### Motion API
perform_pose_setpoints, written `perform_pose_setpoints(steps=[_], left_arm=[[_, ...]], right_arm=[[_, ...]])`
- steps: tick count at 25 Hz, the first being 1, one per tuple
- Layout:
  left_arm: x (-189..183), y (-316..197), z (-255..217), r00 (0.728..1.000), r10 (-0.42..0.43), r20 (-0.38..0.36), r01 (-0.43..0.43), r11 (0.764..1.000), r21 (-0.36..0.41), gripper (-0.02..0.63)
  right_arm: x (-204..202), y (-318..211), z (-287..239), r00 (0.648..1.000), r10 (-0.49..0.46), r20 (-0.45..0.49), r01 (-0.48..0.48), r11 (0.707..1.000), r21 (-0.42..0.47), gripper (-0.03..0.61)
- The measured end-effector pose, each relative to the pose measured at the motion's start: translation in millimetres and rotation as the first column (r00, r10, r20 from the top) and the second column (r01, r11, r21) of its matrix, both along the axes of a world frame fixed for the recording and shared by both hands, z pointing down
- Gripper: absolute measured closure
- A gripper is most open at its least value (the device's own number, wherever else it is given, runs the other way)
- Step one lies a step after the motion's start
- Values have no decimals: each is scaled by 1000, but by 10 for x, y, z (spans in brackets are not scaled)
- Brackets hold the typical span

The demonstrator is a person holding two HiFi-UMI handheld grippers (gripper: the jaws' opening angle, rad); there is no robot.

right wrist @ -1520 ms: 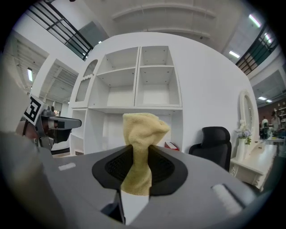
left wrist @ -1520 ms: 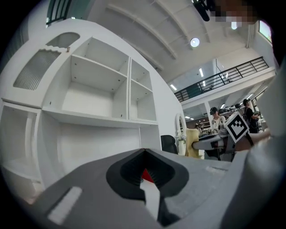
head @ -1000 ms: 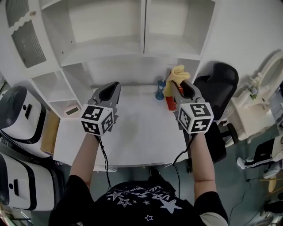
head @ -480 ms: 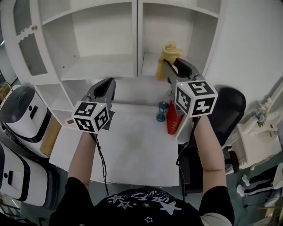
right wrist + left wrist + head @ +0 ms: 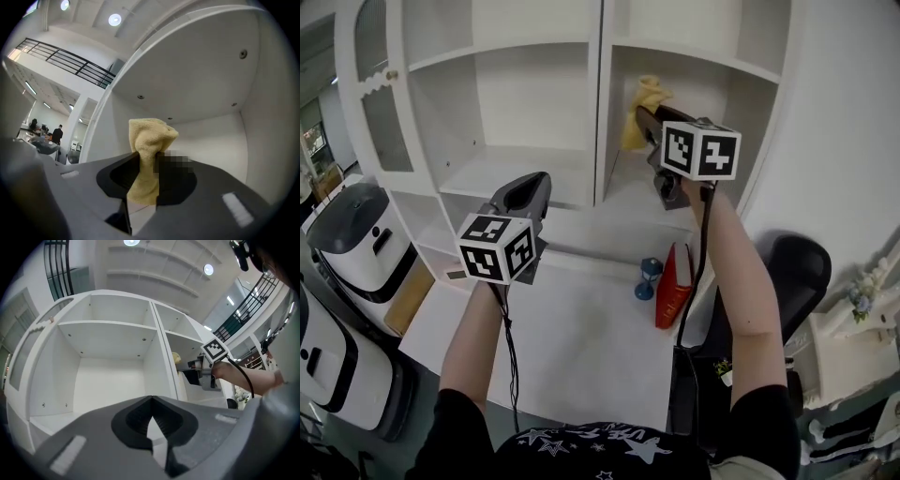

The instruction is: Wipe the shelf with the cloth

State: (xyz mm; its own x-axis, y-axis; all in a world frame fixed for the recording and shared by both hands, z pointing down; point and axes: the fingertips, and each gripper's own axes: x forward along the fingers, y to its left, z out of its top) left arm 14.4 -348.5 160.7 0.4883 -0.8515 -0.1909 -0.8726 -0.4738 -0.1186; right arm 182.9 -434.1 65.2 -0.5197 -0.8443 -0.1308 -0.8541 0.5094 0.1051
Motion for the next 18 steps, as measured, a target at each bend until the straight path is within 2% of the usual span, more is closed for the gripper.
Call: perform_pose_setpoints(steps=[8, 13, 18], left_arm=[[-22, -167, -192, 998, -54, -9, 54, 998, 21, 614], [-12, -227, -176, 999, -47, 23, 47, 999, 19, 614], [-18, -321, -183, 999, -11, 31, 10, 1000, 18, 614]], right_arm=[[-5, -909, -213, 985, 97, -146, -93, 995, 36, 449], [-25, -1230, -337, 976, 117, -185, -107, 992, 59, 453], [4, -1391, -445, 960, 174, -221, -157, 983, 91, 453]])
